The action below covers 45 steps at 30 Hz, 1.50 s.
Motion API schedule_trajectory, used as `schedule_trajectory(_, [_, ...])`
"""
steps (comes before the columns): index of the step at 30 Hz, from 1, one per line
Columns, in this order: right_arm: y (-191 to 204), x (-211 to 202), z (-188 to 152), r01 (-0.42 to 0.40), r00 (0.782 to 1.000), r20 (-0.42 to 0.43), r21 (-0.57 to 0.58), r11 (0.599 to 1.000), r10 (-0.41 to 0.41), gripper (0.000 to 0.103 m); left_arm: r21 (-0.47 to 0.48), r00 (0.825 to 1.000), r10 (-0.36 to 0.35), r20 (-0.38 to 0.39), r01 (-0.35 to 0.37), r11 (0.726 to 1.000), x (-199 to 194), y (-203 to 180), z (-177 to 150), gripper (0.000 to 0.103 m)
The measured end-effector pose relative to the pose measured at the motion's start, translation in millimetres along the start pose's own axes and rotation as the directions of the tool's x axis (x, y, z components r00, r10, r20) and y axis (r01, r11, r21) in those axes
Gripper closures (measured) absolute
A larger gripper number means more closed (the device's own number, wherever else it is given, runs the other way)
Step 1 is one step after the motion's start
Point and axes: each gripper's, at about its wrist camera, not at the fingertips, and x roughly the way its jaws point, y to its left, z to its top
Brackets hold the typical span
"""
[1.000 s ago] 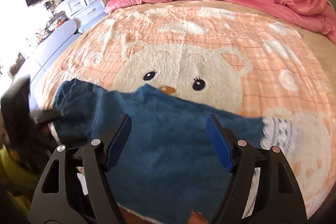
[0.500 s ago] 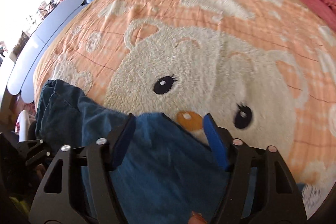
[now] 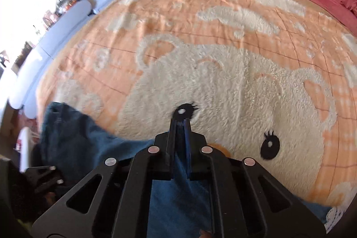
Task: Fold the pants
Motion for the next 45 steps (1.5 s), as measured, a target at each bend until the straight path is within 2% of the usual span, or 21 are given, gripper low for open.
schedule_trajectory(3, [-19, 7, -3, 0.019, 1.0, -0.001, 0.057, 0.998, -0.019, 0.103, 0.002, 1.0, 0.002, -0.002, -0.002, 1.0, 1, 0, 0, 0.041])
schedule_trajectory(5, [-30, -7, -8, -0.025, 0.999, 0.049, 0.118, 0.993, 0.019, 0.101, 0.001, 1.0, 0.001, -0.003, -0.001, 1.0, 2, 0, 0, 0.041])
schedule_trajectory(7, [-44, -39, -18, -0.082, 0.99, 0.131, 0.167, 0.983, 0.06, 0.091, 0.001, 1.0, 0.0, -0.003, 0.0, 1.0, 3, 1, 1, 0.041])
schedule_trajectory(8, [-47, -52, -23, -0.087, 0.986, 0.157, 0.172, 0.981, 0.06, 0.08, 0.001, 1.0, -0.001, -0.002, 0.001, 1.0, 2, 1, 2, 0.041])
schedule_trajectory(9, [-51, -69, -31, -0.08, 0.981, 0.187, 0.175, 0.981, 0.047, 0.073, 0.0, 1.0, -0.002, 0.0, 0.002, 1.0, 1, 1, 2, 0.04])
schedule_trajectory(12, [-76, -128, -66, -0.049, 0.964, 0.266, 0.215, 0.975, -0.01, 0.067, -0.018, 1.0, -0.02, 0.013, 0.021, 1.0, -6, 2, 6, 0.039])
schedule_trajectory(14, [-92, -150, -84, 0.006, 0.957, 0.278, 0.254, 0.967, -0.079, 0.059, -0.034, 0.999, -0.043, 0.033, 0.044, 0.998, -16, 0, 10, 0.039])
schedule_trajectory(15, [-105, -162, -98, 0.063, 0.953, 0.268, 0.276, 0.959, -0.14, 0.055, -0.034, 0.998, -0.042, 0.046, 0.044, 0.998, -23, -2, 14, 0.039])
schedule_trajectory(18, [-137, -171, -125, 0.12, 0.953, 0.223, 0.339, 0.933, -0.204, 0.054, -0.015, 0.997, -0.028, 0.075, 0.029, 0.999, -35, -11, 25, 0.039])
schedule_trajectory(19, [-146, -171, -131, 0.119, 0.955, 0.213, 0.359, 0.926, -0.206, 0.054, -0.011, 0.996, -0.027, 0.09, 0.028, 1.0, -39, -13, 34, 0.038])
schedule_trajectory(21, [-163, -164, -141, 0.11, 0.959, 0.198, 0.392, 0.913, -0.2, 0.054, -0.02, 0.994, -0.03, 0.104, 0.032, 0.999, -41, -14, 49, 0.028])
schedule_trajectory(23, [-174, -158, -146, 0.081, 0.96, 0.211, 0.416, 0.906, -0.183, 0.054, -0.048, 0.995, -0.017, 0.1, 0.022, 0.999, -35, -10, 70, 0.028])
schedule_trajectory(29, [-197, -138, -148, -0.019, 0.967, 0.233, 0.466, 0.884, -0.102, 0.053, -0.166, 0.999, -0.024, 0.028, 0.028, 0.986, 13, 19, 125, 0.028])
schedule_trajectory(32, [-207, -122, -149, -0.047, 0.978, 0.2, 0.481, 0.875, -0.057, 0.053, -0.234, 0.999, -0.017, -0.034, 0.009, 0.972, 46, 40, 140, 0.028])
schedule_trajectory(37, [-213, -106, -154, -0.088, 0.979, 0.205, 0.475, 0.876, -0.013, 0.053, -0.312, 0.994, -0.037, -0.106, 0.002, 0.95, 90, 65, 149, 0.03])
schedule_trajectory(41, [-201, -106, -154, -0.04, 0.98, 0.195, 0.406, 0.913, -0.044, 0.063, -0.35, 0.989, -0.091, -0.118, 0.044, 0.936, 111, 72, 149, 0.034])
schedule_trajectory(43, [-197, -108, -156, -0.063, 0.976, 0.218, 0.386, 0.92, -0.024, 0.074, -0.362, 0.989, -0.105, -0.107, 0.06, 0.93, 113, 72, 149, 0.036])
schedule_trajectory(44, [-195, -108, -158, -0.077, 0.973, 0.23, 0.381, 0.921, -0.014, 0.076, -0.359, 0.989, -0.108, -0.104, 0.064, 0.931, 114, 70, 149, 0.038])
schedule_trajectory(45, [-193, -108, -160, -0.071, 0.972, 0.235, 0.376, 0.924, -0.021, 0.076, -0.355, 0.988, -0.114, -0.101, 0.071, 0.932, 114, 68, 148, 0.046])
